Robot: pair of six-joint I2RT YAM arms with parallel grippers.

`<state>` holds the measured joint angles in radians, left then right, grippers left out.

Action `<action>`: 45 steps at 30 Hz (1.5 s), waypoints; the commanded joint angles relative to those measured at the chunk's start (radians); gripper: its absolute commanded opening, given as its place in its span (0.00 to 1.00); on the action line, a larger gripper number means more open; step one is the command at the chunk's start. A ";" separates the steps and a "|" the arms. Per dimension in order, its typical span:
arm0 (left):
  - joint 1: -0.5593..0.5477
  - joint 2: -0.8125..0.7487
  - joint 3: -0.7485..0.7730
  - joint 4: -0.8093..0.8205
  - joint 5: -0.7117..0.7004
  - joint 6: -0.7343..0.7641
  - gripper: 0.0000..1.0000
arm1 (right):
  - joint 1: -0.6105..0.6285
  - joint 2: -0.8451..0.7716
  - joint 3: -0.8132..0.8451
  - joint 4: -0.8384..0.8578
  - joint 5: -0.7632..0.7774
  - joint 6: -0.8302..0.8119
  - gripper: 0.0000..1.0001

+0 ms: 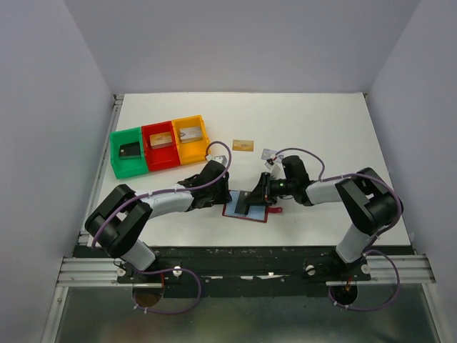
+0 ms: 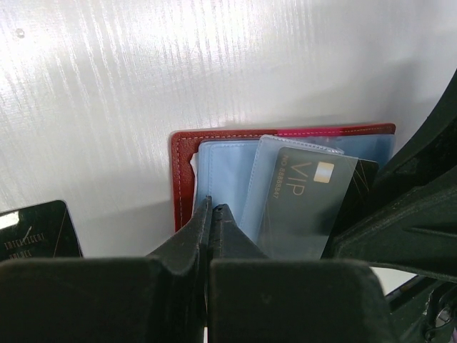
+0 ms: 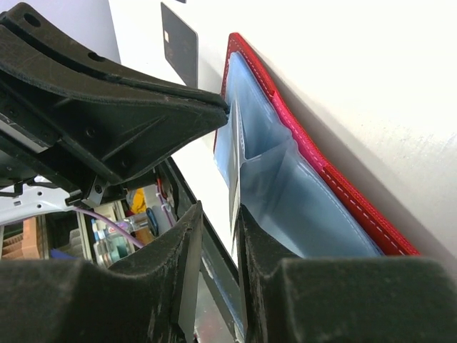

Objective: Take the credit cards out of the card holder
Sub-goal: Remove the credit card from the card holder.

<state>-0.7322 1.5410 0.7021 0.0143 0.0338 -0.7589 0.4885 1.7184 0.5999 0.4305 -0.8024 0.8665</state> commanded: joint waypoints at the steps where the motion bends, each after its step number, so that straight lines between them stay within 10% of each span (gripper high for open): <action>1: 0.007 0.002 -0.023 -0.013 -0.025 -0.010 0.00 | -0.008 -0.036 -0.014 -0.006 0.008 -0.018 0.31; 45: 0.016 -0.004 -0.021 -0.013 -0.025 -0.019 0.00 | -0.051 -0.120 -0.042 -0.094 0.028 -0.069 0.00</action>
<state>-0.7223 1.5410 0.6960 0.0216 0.0341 -0.7757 0.4446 1.6405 0.5686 0.3607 -0.7963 0.8181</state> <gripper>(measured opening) 0.025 0.008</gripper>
